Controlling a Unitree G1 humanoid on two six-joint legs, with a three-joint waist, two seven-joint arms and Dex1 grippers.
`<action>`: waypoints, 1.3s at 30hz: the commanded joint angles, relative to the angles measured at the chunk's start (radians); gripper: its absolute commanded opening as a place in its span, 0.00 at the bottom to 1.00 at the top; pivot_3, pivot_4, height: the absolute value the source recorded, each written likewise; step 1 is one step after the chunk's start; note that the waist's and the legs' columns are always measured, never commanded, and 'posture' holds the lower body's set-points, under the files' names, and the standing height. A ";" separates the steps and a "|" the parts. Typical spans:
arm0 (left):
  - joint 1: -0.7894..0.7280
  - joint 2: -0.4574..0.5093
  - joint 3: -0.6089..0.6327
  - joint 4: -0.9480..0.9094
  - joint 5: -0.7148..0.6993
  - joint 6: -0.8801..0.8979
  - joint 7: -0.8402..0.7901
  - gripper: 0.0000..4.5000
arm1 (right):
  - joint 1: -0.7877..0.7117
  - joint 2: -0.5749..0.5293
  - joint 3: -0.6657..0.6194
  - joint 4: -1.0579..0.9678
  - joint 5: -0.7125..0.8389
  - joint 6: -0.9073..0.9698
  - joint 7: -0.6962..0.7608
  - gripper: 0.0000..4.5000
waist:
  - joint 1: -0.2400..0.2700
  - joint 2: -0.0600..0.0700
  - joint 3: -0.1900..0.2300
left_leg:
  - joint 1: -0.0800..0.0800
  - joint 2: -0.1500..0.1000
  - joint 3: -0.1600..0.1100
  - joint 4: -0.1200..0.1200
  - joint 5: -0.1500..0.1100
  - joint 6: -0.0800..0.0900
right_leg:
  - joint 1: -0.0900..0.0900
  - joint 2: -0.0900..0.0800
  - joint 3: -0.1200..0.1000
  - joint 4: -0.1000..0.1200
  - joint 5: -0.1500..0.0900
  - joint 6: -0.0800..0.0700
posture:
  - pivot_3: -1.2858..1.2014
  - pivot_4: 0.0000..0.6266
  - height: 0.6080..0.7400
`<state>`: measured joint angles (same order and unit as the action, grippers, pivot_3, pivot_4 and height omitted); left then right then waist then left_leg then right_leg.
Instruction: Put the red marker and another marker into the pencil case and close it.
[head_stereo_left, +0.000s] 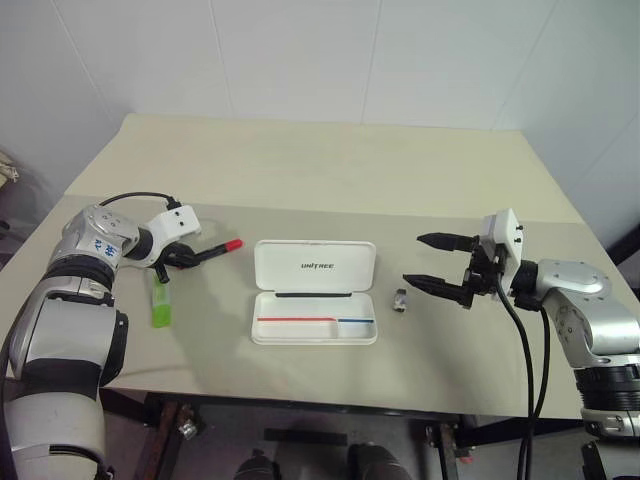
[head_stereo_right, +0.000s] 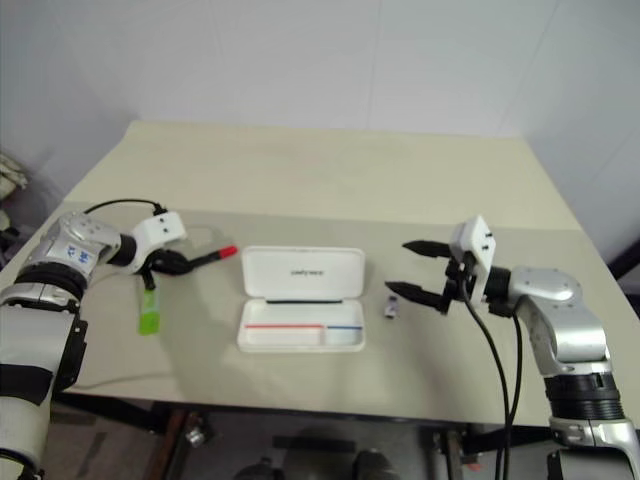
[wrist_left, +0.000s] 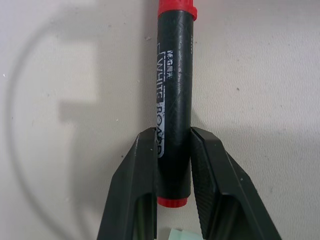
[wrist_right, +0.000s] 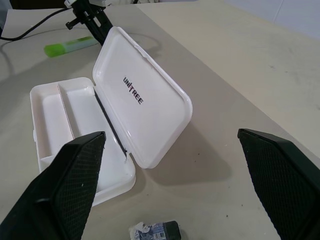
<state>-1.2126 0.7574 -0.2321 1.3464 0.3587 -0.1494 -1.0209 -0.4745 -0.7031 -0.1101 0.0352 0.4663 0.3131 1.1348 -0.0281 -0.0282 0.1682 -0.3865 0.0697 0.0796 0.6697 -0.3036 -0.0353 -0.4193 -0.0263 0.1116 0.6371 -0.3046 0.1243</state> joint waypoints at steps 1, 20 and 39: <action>-0.064 0.046 0.029 -0.045 -0.020 -0.057 -0.024 0.13 | -0.012 -0.021 -0.033 -0.024 0.017 0.000 -0.003 1.00 | 0.000 -0.001 0.000 | -0.001 0.000 0.000 0.000 0.000 0.000 | 0.000 0.000 0.000 -0.001 0.000 0.000 | 0.52 0.24 1.00; 0.246 -0.070 0.212 -1.108 -0.512 0.459 -0.243 0.13 | -0.023 -0.069 -0.074 -0.017 0.041 0.034 0.020 1.00 | -0.003 0.000 0.001 | -0.002 0.001 0.004 -0.001 0.001 -0.003 | -0.004 -0.001 0.001 0.002 0.000 0.000 | 0.52 0.24 1.00; 0.408 -0.102 -0.045 -1.529 -0.534 0.896 -0.053 0.13 | 0.091 -0.117 -0.136 -0.094 0.060 0.052 -0.017 1.00 | -0.002 -0.001 0.001 | -0.001 0.000 0.003 0.010 -0.001 0.002 | -0.002 -0.001 0.004 0.001 0.002 0.004 | 0.52 0.24 1.00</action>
<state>-0.8070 0.6436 -0.2605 -0.1787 -0.1986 0.7766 -1.0794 -0.3804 -0.8041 -0.2053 -0.0249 0.5079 0.3716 1.1239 -0.0300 -0.0290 0.1691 -0.3878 0.0692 0.0827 0.6793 -0.3047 -0.0336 -0.4216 -0.0270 0.1157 0.6377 -0.3026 0.1279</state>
